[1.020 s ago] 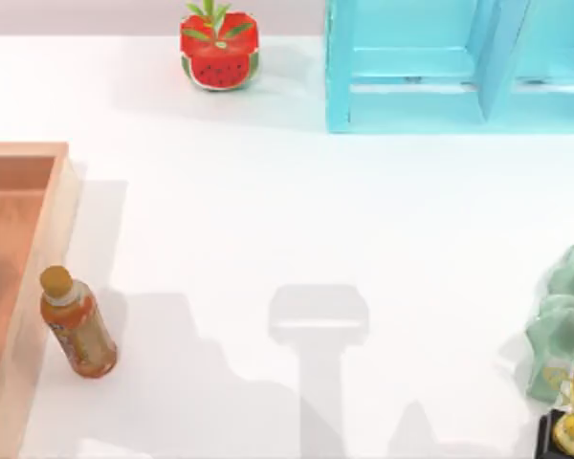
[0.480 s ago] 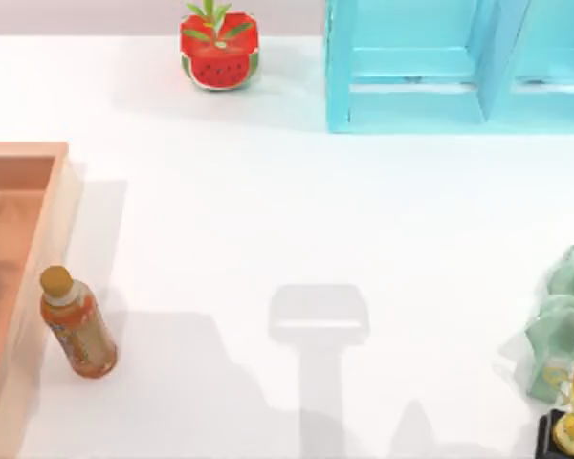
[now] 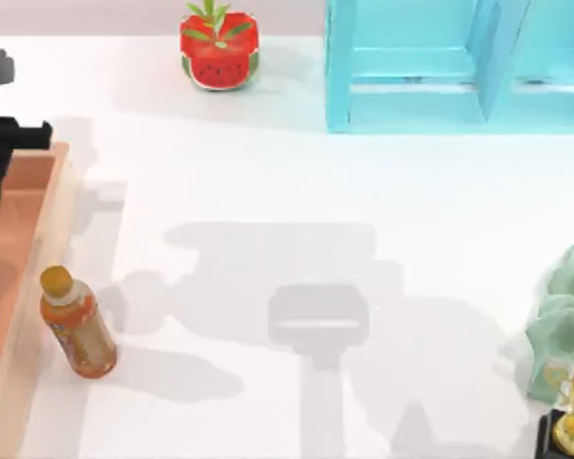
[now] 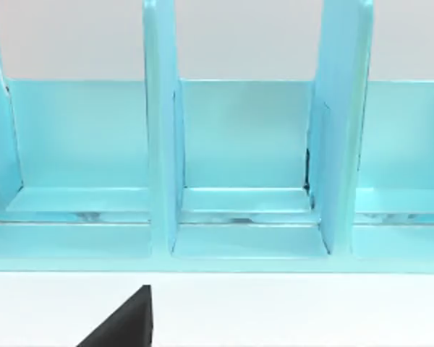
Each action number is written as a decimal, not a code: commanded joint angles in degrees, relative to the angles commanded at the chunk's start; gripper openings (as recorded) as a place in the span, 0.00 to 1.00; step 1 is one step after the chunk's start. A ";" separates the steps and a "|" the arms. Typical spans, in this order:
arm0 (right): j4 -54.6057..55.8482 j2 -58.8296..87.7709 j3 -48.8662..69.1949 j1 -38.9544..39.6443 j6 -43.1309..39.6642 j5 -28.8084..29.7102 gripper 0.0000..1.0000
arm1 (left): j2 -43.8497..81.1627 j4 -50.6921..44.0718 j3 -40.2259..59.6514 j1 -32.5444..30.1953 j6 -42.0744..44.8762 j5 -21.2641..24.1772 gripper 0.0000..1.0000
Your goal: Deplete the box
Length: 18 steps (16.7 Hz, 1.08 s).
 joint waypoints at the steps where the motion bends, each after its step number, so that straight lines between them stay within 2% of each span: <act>1: 0.00 0.00 0.00 0.00 0.00 0.00 1.00 | 2.64 0.86 2.22 -3.82 -3.88 -0.07 0.00; 5: 0.00 0.00 0.00 0.00 0.00 0.00 1.00 | 13.36 3.74 9.38 -18.29 -18.98 -0.40 0.00; 8: 0.00 0.00 0.00 0.00 0.00 0.00 1.00 | 19.36 4.87 12.19 -25.34 -26.38 -0.22 0.00; 10: 0.00 0.00 0.00 0.00 0.00 0.00 1.00 | 21.17 5.16 12.84 -27.24 -28.29 -0.01 0.00; 18: 0.00 0.00 0.00 0.00 0.00 0.00 1.00 | 21.87 7.60 10.86 -27.19 -28.24 0.04 0.00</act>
